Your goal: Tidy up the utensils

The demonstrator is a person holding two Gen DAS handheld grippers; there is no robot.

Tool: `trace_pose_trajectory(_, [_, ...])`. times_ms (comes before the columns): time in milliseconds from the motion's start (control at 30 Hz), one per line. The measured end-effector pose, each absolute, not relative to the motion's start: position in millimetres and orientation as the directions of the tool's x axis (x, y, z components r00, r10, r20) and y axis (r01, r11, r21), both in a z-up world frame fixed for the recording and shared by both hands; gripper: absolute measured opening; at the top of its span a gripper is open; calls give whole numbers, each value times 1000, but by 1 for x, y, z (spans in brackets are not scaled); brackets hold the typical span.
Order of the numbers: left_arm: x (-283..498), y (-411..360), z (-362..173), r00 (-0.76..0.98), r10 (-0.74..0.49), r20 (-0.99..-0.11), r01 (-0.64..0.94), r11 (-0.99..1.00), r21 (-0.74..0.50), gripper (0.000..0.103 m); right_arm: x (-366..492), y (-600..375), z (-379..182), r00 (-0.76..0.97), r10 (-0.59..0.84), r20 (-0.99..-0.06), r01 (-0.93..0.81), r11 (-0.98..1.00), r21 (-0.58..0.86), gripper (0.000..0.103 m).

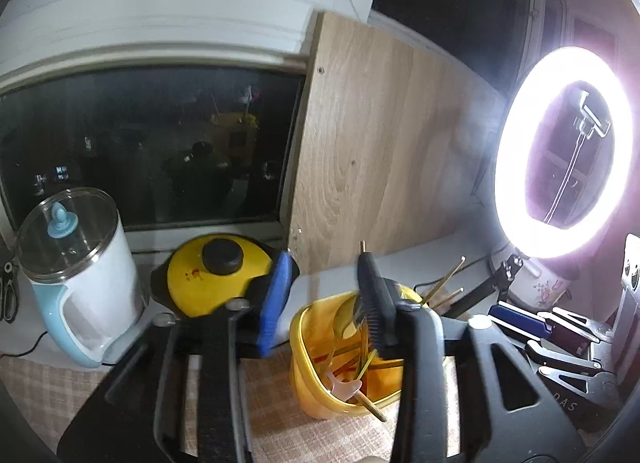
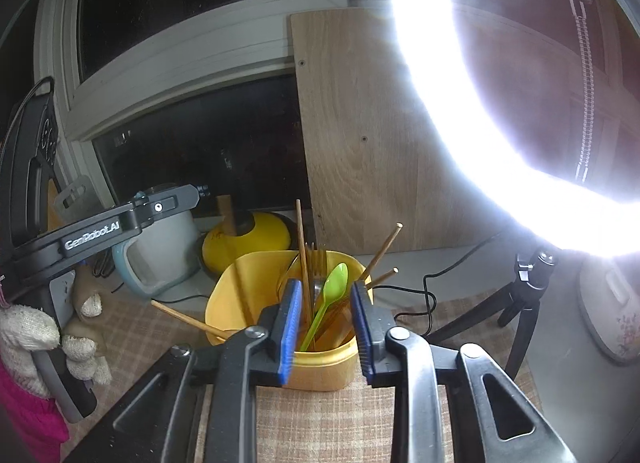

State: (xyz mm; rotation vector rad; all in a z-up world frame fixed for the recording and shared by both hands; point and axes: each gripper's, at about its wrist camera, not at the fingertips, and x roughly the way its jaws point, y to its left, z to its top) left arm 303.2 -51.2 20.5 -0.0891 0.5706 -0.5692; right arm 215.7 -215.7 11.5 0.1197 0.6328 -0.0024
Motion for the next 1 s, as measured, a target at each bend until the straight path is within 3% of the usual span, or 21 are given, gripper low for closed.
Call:
trace_pose_trajectory(233, [281, -32, 43, 731, -526, -435, 473, 849, -233, 37, 194, -218, 27, 825, 42, -564, 30, 993, 117, 28])
trace_pose_trajectory(800, [187, -10, 87, 795, -492, -354, 474, 869, -142, 37, 112, -219, 76, 894, 69, -443, -17, 993, 121, 52])
trace_pose_trajectory(833, [180, -9, 88, 798, -490, -351, 473, 870, -138, 38, 108, -218, 77, 895, 70, -440, -19, 993, 119, 54])
trace_pose_trajectory(1000, [148, -7, 91, 822, -457, -339, 452, 887, -98, 69, 85, -218, 84, 908, 73, -413, -28, 993, 115, 66])
